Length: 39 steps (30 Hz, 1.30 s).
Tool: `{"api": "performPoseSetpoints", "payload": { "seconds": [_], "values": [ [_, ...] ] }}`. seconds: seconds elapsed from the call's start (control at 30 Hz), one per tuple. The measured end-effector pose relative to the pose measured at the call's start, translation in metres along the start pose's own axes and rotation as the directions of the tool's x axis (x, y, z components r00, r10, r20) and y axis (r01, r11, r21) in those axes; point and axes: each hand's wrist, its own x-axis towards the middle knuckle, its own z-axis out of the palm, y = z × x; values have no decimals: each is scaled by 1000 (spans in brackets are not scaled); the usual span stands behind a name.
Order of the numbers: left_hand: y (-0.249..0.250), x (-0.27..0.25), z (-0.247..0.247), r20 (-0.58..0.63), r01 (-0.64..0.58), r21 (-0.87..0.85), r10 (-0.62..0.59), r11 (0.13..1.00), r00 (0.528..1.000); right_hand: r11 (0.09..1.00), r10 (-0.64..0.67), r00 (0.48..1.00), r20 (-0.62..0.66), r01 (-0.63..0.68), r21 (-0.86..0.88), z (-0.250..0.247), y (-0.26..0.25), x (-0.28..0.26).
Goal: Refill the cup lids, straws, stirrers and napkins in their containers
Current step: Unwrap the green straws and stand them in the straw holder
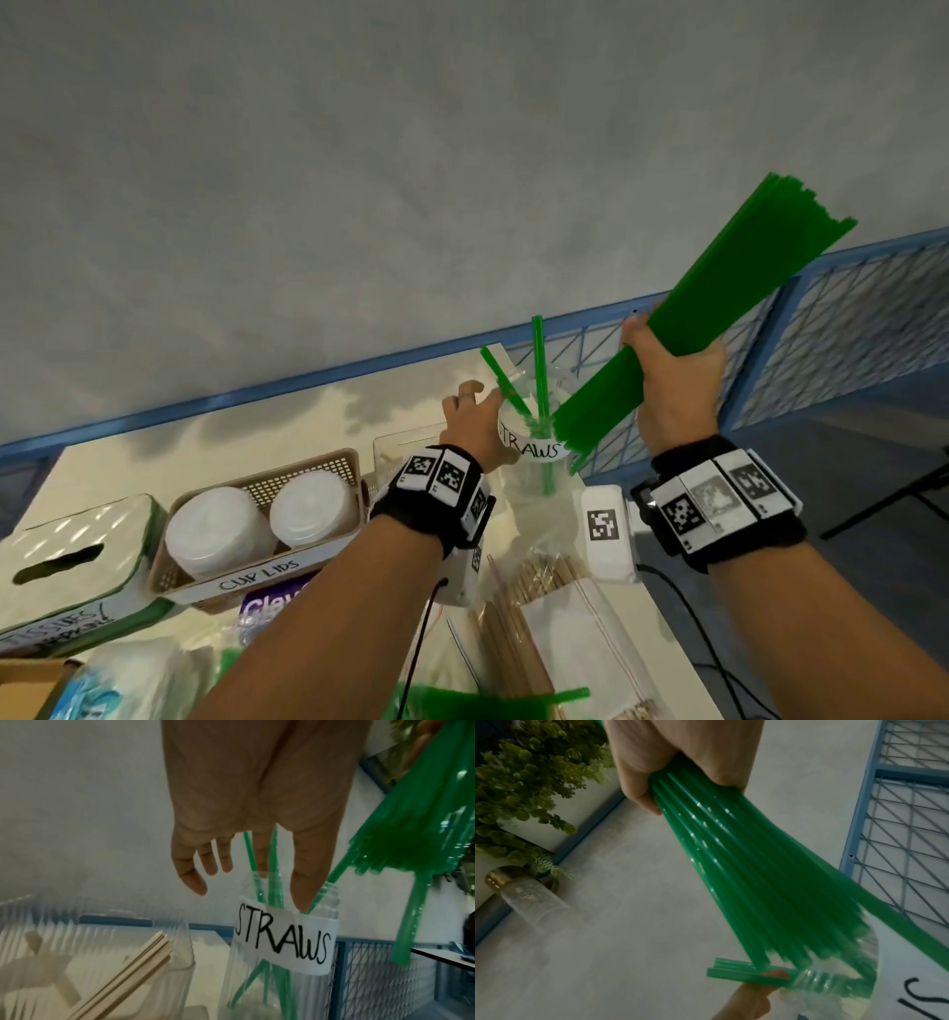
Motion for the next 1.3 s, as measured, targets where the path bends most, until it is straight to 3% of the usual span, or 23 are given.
{"api": "performPoseSetpoints", "payload": {
  "seconds": [0.1, 0.37, 0.7, 0.97, 1.13, 1.3],
  "values": [
    [-2, 5, 6, 39, 9, -42, -7, 999, 999, 1000, 1, 1000, -3, 0, 11, -1, 0, 1],
    [-11, -12, 6, -106, -131, -208, 111, 969, 988, 997, 7, 999, -35, -4, 79, 20, -8, 7],
    [-26, -38, 12, -193, -152, -180, 117, 972, 974, 1000, 15, 1000, 13, -14, -3, 49, 3, -6],
    [-12, -32, -4, -332, -306, -230, 221, 924, 917, 999, -35, 999, 29, 34, 18, 53, -15, -5],
    [8, -24, -18, -261, -328, -261, 261, 908, 929, 994, -62, 998, 1, 62, 87, 43, -30, -1],
    [9, -30, -2, -231, -418, -163, 377, 894, 897, 984, -54, 997, -53, 62, 165, 28, -41, 2]
  ]
}}
